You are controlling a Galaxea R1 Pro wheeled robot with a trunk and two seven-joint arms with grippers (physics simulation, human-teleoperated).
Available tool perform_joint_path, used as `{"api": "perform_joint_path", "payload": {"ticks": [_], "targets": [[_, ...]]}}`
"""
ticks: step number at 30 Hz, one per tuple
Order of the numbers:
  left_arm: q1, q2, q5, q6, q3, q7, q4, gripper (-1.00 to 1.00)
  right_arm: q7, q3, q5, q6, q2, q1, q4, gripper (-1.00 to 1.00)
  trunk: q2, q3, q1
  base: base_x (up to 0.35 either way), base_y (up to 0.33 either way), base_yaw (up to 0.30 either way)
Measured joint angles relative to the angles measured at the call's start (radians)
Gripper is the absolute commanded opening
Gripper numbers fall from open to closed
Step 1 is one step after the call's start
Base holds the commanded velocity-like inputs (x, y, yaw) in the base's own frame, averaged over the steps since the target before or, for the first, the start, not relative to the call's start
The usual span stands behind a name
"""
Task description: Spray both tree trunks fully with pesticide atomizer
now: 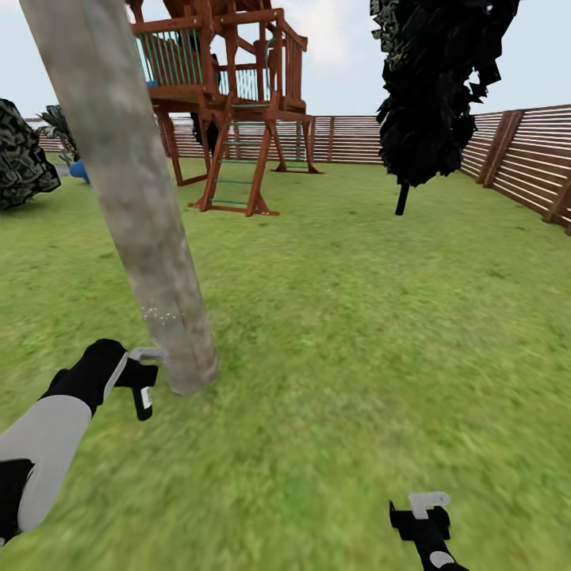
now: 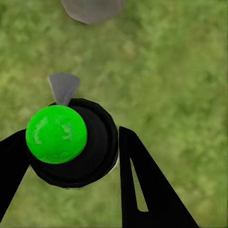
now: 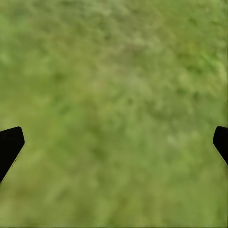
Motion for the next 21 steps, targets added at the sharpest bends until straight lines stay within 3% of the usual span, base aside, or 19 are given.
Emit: {"api": "perform_joint_path", "payload": {"ticks": [3, 6, 8, 10, 17, 21], "targets": [[0.018, 0.011, 0.005, -0.002, 0.029, 0.0, -0.001, -1.0, 0.0, 0.0, 0.0, 0.0, 0.0, 0.0, 0.0, 1.0, 0.0, 0.0, 0.0, 0.108, -0.001, 0.088], [0.041, -0.007, 0.013, -0.003, 0.032, -0.001, -0.01, -1.0, 0.0, 0.0, 0.001, 0.0, 0.0, 0.0, 0.0, 1.0, 0.0, 0.0, 0.001, 0.009, 0.0, 0.25], [0.048, -0.032, 0.015, -0.012, 0.033, -0.002, -0.006, -1.0, 0.0, 0.0, 0.001, 0.0, 0.0, 0.0, 0.0, 1.0, 0.0, 0.0, 0.001, 0.001, 0.0, 0.259], [0.069, -0.039, 0.007, -0.067, 0.033, -0.001, -0.002, -1.0, 0.0, 0.0, 0.001, 0.0, 0.0, 0.0, 0.0, 1.0, 0.0, 0.0, 0.001, 0.093, 0.0, 0.081], [0.08, -0.041, 0.0, -0.084, 0.033, 0.0, -0.002, -1.0, 0.0, 0.0, 0.001, 0.0, -0.002, 0.0, 0.0, 1.0, 0.0, 0.0, 0.0, 0.323, -0.002, 0.004], [0.08, -0.041, -0.003, -0.084, 0.03, 0.0, -0.004, -1.0, 0.0, 0.0, 0.0, 0.0, -0.001, 0.0, 0.0, 1.0, 0.0, 0.0, 0.0, 0.162, -0.191, 0.0]]}}
